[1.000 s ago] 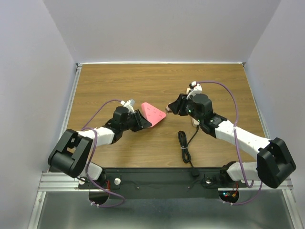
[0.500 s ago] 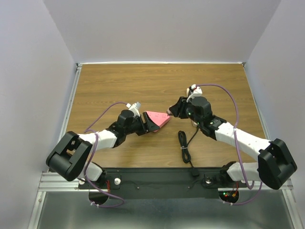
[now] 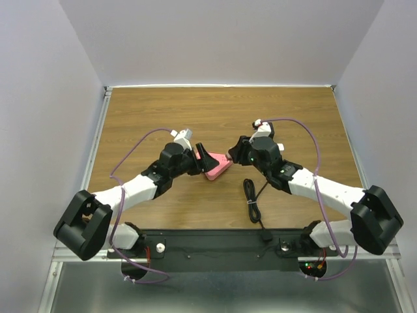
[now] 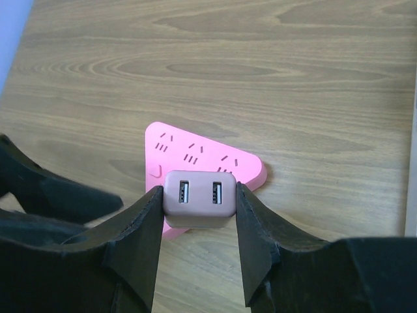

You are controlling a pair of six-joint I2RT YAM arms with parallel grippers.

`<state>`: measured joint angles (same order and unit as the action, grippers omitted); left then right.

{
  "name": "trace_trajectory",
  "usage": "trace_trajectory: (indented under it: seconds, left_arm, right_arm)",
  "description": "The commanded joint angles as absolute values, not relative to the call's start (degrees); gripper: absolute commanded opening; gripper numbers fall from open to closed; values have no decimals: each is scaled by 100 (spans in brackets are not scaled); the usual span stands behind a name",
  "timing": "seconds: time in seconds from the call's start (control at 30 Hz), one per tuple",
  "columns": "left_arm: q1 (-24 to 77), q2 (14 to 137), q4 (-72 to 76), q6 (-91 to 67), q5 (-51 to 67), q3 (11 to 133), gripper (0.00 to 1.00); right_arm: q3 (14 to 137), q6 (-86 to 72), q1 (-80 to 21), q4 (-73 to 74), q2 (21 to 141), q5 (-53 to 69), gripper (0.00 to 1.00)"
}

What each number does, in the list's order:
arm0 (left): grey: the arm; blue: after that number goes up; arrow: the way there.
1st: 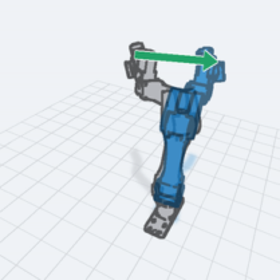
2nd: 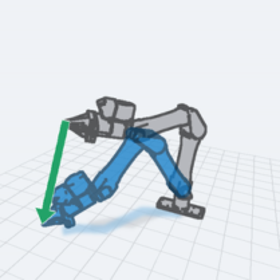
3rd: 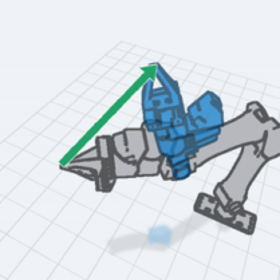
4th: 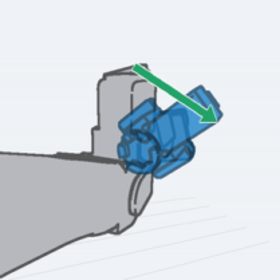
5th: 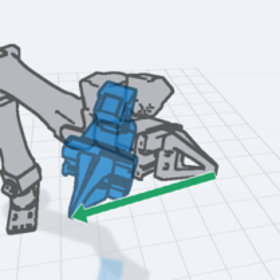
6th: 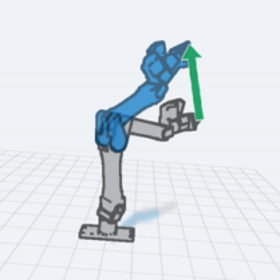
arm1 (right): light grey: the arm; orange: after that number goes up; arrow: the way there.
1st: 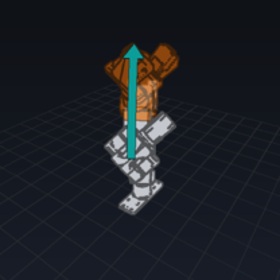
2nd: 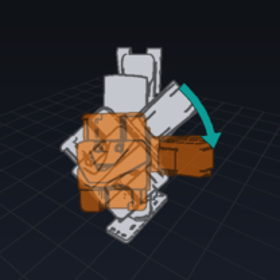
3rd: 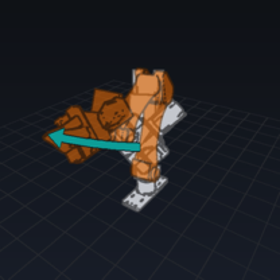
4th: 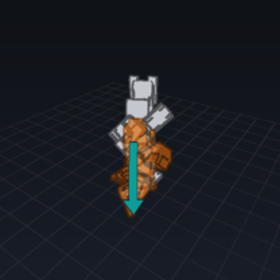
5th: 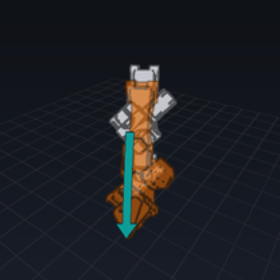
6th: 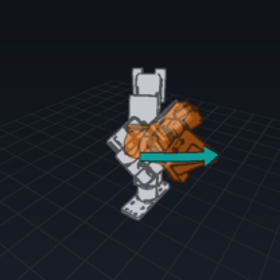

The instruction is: Insert the plug

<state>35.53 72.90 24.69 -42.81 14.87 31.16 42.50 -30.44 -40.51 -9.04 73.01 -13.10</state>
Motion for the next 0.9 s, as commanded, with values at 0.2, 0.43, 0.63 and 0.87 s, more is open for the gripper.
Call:
trace_trajectory:
  seconds: [0.2,0.43,0.63,0.87]
  left_arm:
    - [3428,8059,2303,-3314,536,3990,79]
    - [3428,8367,2531,-3278,764,3982,79]
    - [3428,8508,2654,-3305,905,3902,79]
    - [3428,8508,2672,-3278,896,3893,79]
  right_arm:
    - [4983,-3015,-4465,-984,8226,-2522,1]
    - [5431,-3050,-4509,-783,8876,-2698,0]
    - [5704,-3015,-4553,-633,9237,-2839,0]
    - [5845,-3015,-4605,-290,9272,-3085,0]
